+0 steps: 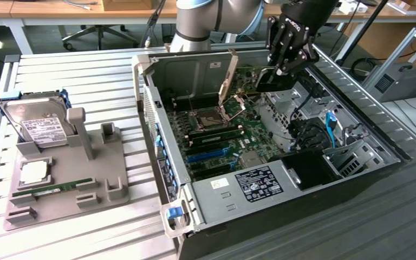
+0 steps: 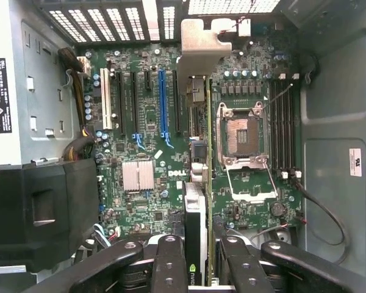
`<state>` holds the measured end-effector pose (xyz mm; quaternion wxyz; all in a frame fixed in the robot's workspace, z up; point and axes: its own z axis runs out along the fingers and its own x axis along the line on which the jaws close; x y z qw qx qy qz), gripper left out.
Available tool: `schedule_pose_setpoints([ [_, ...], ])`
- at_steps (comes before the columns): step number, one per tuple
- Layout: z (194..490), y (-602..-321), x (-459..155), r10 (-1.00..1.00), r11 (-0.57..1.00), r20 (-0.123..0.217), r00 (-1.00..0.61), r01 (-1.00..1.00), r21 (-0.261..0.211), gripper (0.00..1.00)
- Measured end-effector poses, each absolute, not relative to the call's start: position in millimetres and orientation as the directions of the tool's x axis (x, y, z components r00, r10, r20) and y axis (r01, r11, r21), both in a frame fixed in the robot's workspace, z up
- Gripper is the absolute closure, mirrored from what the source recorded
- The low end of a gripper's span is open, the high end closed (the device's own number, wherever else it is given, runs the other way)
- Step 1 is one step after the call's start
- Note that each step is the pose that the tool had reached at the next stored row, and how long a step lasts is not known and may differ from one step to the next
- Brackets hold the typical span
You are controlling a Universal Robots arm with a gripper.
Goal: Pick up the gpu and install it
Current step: 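Insert the gpu into the slot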
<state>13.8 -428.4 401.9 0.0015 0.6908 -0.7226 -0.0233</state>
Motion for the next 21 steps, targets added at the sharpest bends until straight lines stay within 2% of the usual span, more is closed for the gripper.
schedule_pose_setpoints([
  [21, 396.5, -431.5, -2.5, -0.999, 0.020, -0.039, -0.021, -0.999, 0.026, 0.73],
])
